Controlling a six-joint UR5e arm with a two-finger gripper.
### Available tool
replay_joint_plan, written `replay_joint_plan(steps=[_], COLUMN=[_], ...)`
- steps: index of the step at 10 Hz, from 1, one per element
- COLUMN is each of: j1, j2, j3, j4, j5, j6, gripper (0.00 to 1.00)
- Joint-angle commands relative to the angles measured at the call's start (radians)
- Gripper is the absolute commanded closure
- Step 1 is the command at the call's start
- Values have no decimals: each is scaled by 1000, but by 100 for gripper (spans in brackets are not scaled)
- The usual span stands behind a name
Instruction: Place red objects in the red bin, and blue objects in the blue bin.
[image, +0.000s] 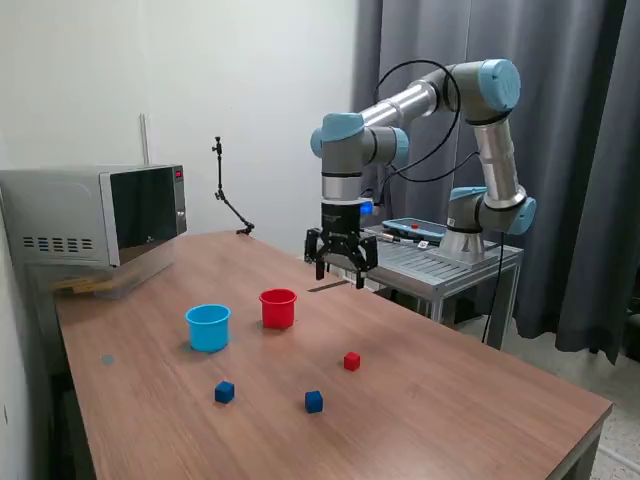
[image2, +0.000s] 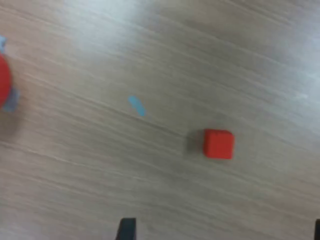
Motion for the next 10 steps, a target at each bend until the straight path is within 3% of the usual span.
replay_joint_plan(steps=[1, 5, 10], j1=[32, 75, 72], j2=[-1, -3, -3], j3=[-5, -18, 15], j4=[7, 13, 12], j5=[-1, -6, -3], j6=[3, 32, 46], gripper=[0, 0, 0])
